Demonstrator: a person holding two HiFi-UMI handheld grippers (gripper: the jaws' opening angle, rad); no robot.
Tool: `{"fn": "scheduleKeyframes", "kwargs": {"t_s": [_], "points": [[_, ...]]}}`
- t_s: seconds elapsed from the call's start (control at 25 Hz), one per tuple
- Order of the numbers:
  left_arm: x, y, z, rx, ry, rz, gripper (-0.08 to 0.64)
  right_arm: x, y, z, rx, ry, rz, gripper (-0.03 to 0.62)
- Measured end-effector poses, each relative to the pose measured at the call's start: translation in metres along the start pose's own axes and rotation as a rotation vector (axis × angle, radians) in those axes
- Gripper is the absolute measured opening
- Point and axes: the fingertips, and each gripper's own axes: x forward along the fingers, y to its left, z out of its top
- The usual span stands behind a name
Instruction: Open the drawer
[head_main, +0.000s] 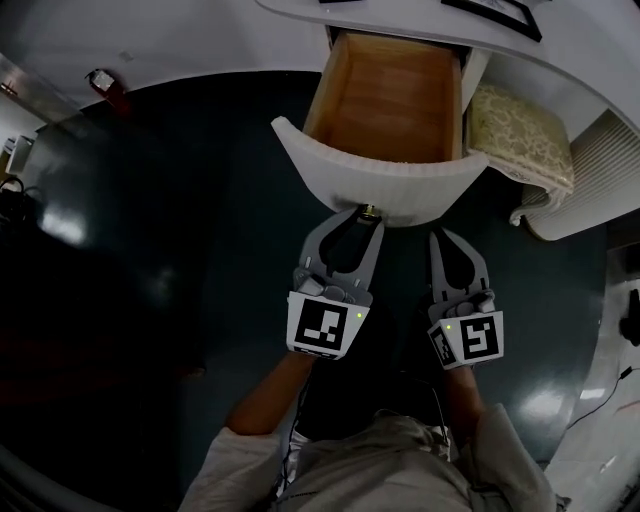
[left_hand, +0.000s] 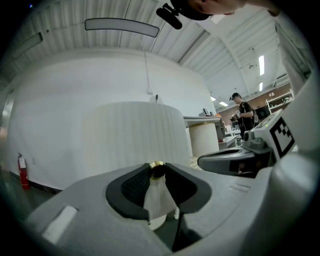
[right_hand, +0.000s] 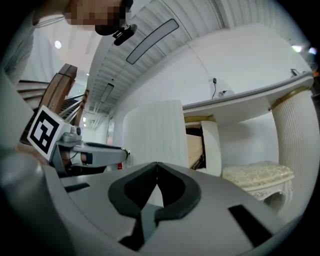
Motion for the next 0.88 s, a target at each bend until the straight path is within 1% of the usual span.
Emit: {"fn": "scheduleKeyframes", "kwargs": {"t_s": [0.08,0.16,0.24,0.32,0.4,0.56,0.64,0.68,0.76,0.8,0.84,0.88], "points": [[0.003,0.001,0.002,-0.036,-0.006,0.026,0.103,0.005,-0.004,0.004,-0.002,0.025,-0.016,0.015],[0.005,0.001,0.001,-0.084,0.025,0.039,0.103,0.007,-0.005,0.01,0.001,0.062,-0.037,0.015],[0.007,0.001,-0.001,-0.132,0.086,0.036,0.103,0.009,-0.005,0.02,-0.002,0.09,-0.058,0.015],[0.009,0.001,-0.003,-0.187,0.159,0.013,0.103,0.012,-0.003,0.032,-0.015,0.096,-0.069,0.015],[0.01,0.003,-0.003,-0.215,0.225,-0.014,0.103,0.018,0.001,0.037,-0.035,0.128,-0.065,0.015],[0.011,0.002,-0.005,-0.177,0.324,-0.043,0.103,0.018,0.013,0.035,0.008,0.29,-0.06,0.015],[0.01,0.003,-0.006,-0.193,0.371,-0.06,0.103,0.015,0.017,0.043,0.04,0.358,-0.084,0.015],[0.011,0.004,-0.007,-0.233,0.39,-0.065,0.103,0.014,0.017,0.046,0.059,0.398,-0.095,0.015],[0.013,0.004,-0.01,-0.37,0.433,-0.066,0.104,0.007,0.014,0.047,0.1,0.496,-0.112,0.015],[0.011,0.003,-0.011,-0.416,0.47,-0.063,0.104,0.002,0.012,0.048,0.118,0.541,-0.126,0.015],[0.005,0.002,-0.01,-0.422,0.519,-0.064,0.104,-0.003,0.011,0.051,0.133,0.579,-0.14,0.015],[-0.002,0.0,-0.007,-0.403,0.569,-0.072,0.104,-0.007,0.012,0.057,0.146,0.605,-0.153,0.015]]}}
